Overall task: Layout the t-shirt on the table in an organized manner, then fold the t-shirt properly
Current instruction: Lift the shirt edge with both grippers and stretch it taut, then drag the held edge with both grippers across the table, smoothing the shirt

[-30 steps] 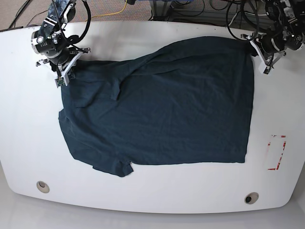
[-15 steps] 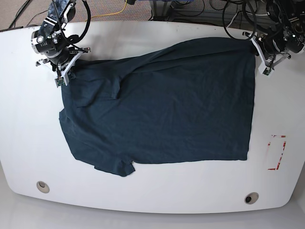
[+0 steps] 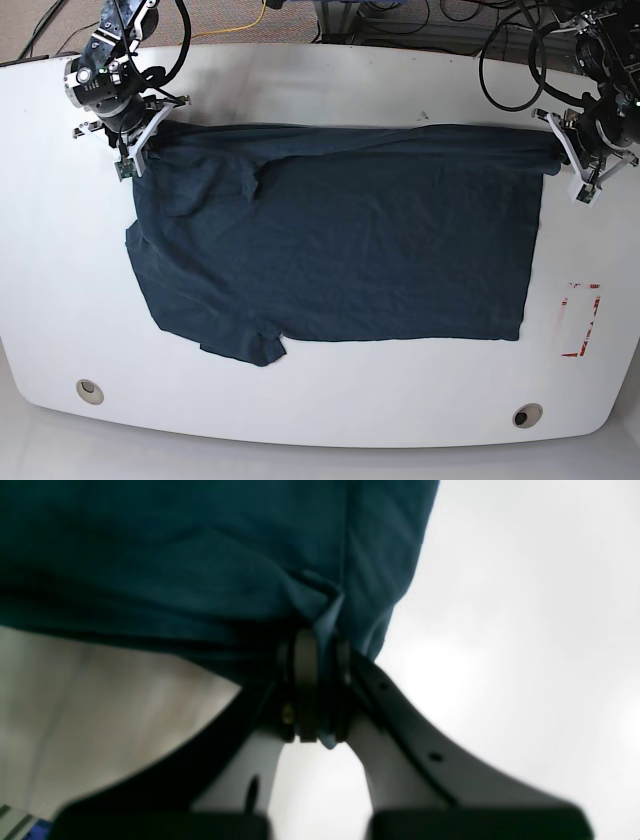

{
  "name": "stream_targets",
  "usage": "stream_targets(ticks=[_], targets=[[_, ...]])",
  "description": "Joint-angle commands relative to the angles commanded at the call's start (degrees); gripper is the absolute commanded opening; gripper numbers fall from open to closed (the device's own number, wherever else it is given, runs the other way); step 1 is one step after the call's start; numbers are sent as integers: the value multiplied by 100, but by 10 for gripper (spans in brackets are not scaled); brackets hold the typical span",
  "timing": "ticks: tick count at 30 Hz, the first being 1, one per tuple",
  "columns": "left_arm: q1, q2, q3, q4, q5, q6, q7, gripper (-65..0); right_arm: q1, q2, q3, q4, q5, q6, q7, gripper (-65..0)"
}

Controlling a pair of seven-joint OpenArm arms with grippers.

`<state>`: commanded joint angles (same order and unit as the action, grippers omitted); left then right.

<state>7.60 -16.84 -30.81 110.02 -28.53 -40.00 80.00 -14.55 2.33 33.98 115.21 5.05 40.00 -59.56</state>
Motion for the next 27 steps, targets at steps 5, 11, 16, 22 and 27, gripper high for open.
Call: stream_targets(ticks=[5, 11, 16, 22, 27], targets=[[-387, 0, 369, -9, 149, 0, 0, -639, 176, 9, 0, -26, -9, 0, 0, -647], [-879, 44, 695, -334, 352, 0, 0, -639, 466, 9, -18, -105, -26, 0, 0, -647], [-1125, 44, 695, -818, 378, 0, 0, -639, 668, 9, -18, -246, -53, 0, 0, -647], [-1451, 18, 695, -1459, 378, 0, 0, -639, 835, 123, -18, -484, -18, 0, 18, -647], [-1618, 18, 712, -1820, 404, 0, -48, -639, 967, 193, -18, -712, -18, 0, 26, -647]])
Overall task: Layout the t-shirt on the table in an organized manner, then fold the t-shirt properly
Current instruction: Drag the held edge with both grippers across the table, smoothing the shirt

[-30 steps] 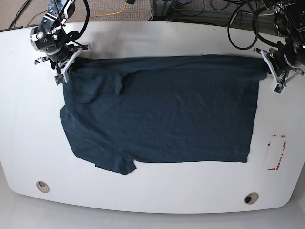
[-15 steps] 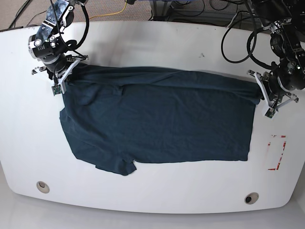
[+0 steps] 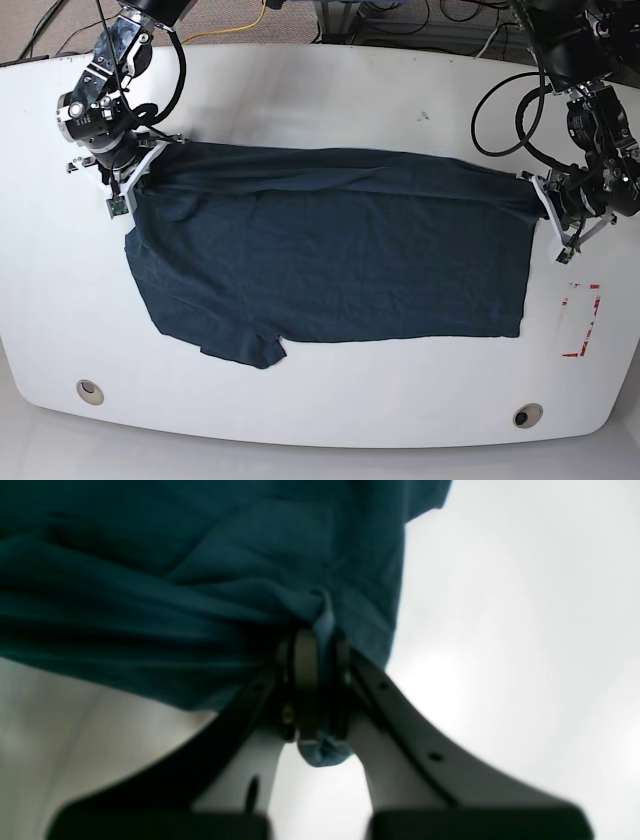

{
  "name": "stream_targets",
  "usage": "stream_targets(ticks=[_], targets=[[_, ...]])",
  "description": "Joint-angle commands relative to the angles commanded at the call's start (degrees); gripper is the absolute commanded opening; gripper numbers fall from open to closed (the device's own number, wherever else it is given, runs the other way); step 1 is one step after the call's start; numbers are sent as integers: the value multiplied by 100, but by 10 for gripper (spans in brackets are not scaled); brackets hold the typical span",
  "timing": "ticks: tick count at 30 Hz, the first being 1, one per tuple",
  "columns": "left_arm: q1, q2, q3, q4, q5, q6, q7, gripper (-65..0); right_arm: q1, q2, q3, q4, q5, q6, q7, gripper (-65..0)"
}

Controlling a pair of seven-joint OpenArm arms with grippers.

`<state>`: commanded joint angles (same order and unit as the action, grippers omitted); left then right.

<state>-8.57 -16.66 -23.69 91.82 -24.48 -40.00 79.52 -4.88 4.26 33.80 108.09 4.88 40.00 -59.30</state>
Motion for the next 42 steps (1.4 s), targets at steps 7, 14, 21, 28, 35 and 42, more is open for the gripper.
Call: stream_targets(ticks=[7, 14, 21, 28, 35, 42], targets=[[-273, 18, 9, -554, 448, 0, -114, -639, 176, 167, 18, -211, 0, 0, 0, -645], [-396, 18, 9, -1108, 835, 0, -492, -639, 273, 237, 18, -325, -9, 0, 9, -645], [-527, 18, 9, -1407, 932, 0, -756, -637, 281, 211, 0, -325, -35, 0, 9, -645], [-659, 18, -9, -1662, 932, 0, -949, -549, 281, 193, 0, -325, -35, 0, 9, -644], [-721, 0, -18, -1609, 932, 0, -967, -332, 281, 202, 0, -325, -44, 0, 18, -634], [-730, -123, -26, -1284, 888, 0, -932, -281, 281, 202, 18, -281, -44, 0, 18, -366]])
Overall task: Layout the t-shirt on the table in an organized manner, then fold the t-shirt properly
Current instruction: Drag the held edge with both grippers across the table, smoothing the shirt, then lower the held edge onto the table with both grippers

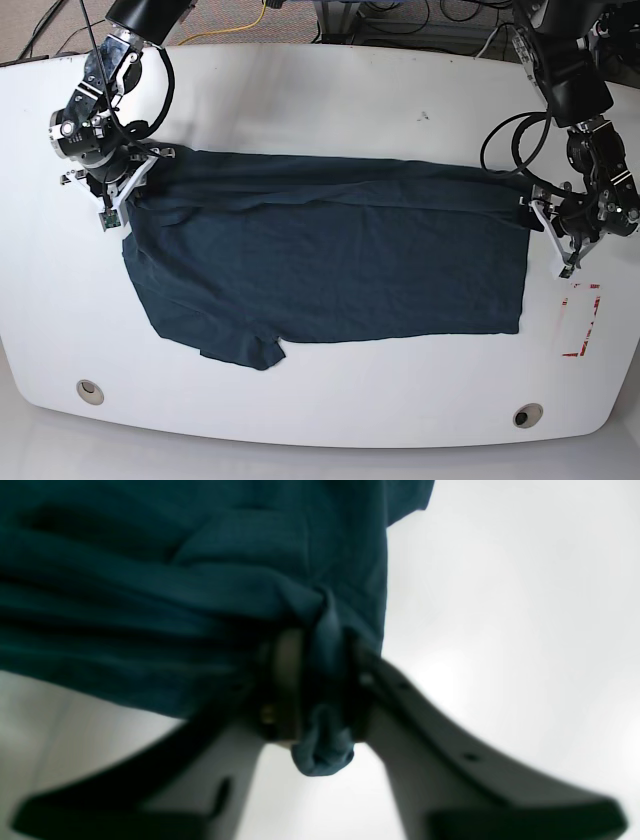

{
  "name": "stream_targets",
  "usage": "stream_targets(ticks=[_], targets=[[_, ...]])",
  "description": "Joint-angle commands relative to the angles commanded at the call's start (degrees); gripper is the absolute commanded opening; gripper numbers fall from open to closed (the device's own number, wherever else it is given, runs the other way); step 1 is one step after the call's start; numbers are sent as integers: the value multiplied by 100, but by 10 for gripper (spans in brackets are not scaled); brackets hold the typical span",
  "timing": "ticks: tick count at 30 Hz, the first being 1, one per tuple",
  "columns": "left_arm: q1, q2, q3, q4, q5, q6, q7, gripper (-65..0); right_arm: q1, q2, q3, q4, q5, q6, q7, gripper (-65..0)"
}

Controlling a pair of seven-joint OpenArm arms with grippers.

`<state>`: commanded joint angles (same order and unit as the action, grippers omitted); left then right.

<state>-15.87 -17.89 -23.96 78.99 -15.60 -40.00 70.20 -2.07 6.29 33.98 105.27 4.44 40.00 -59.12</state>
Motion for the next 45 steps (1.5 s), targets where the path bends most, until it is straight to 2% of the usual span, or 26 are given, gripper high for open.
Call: stream_targets(ticks=[2, 5, 8, 14, 20, 28, 32, 36, 40, 45], targets=[[0, -18, -26, 220, -9, 0, 9, -281, 0, 0, 9, 79, 0, 0, 0, -258], [9, -44, -246, 519, -9, 0, 53, -279, -35, -9, 9, 299, 9, 0, -9, -171], [9, -26, -501, 747, -9, 0, 220, -279, -88, -18, 9, 563, 18, 0, -18, -130], [70, -35, -738, 1292, -440, 0, 290, -279, -264, -26, 9, 993, 44, 0, -44, -133], [343, -44, -862, 1723, -712, 0, 299, -279, -501, -53, 9, 1011, 53, 0, -44, -133], [369, -53, -1415, 1996, -730, 0, 422, -279, -782, -273, 9, 1020, 97, 0, -44, -133], [484, -53, -1477, 1978, -695, 0, 387, -279, -958, -273, 9, 993, 501, 0, -44, -133], [853, -132, -1442, 1996, -730, 0, 158, -279, -1029, -273, 9, 756, 862, 0, -44, -133], [993, -105, -1442, 1996, -730, 0, 97, -279, -1002, -255, 18, 308, 888, 0, 26, -133], [1037, -105, -1451, 1987, -730, 0, 97, -279, -905, -246, 193, -9, 862, 0, 360, -133]])
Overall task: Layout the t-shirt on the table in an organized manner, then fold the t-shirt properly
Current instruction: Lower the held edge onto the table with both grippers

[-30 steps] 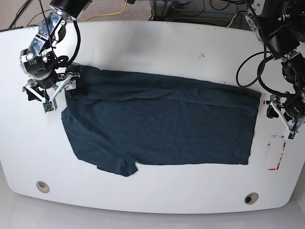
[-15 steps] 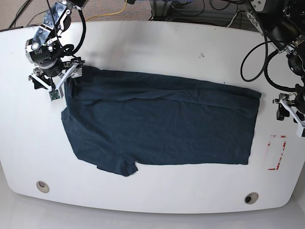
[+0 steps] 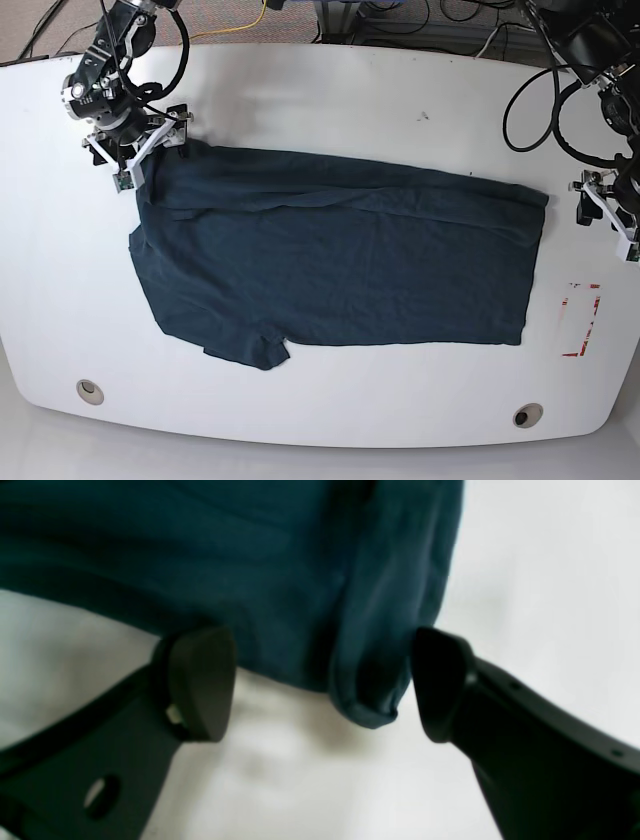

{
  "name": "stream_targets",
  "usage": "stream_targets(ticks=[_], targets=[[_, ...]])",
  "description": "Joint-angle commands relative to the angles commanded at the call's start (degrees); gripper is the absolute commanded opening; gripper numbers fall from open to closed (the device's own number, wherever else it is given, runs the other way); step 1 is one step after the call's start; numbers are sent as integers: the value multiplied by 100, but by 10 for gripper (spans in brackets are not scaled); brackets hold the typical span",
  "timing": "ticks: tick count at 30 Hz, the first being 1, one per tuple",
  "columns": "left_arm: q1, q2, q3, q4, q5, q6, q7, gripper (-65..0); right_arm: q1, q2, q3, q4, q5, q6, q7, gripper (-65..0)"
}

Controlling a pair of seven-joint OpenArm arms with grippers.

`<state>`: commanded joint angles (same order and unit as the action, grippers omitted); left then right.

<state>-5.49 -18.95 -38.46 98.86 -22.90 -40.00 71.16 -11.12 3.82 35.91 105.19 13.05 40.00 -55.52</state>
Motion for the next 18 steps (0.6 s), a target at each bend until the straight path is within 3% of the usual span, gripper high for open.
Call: stream_targets(ticks=[7, 16, 18], targets=[[316, 9, 26, -123, 0, 0, -308, -279, 158, 35, 88, -545, -9, 0, 79, -133], [369, 141, 536, -730, 35, 0, -844, -279, 211, 35, 211, -1064, 35, 0, 273, -136], [360, 185, 615, -905, 44, 0, -958, -279, 211, 35, 202, -1064, 35, 0, 273, -168]])
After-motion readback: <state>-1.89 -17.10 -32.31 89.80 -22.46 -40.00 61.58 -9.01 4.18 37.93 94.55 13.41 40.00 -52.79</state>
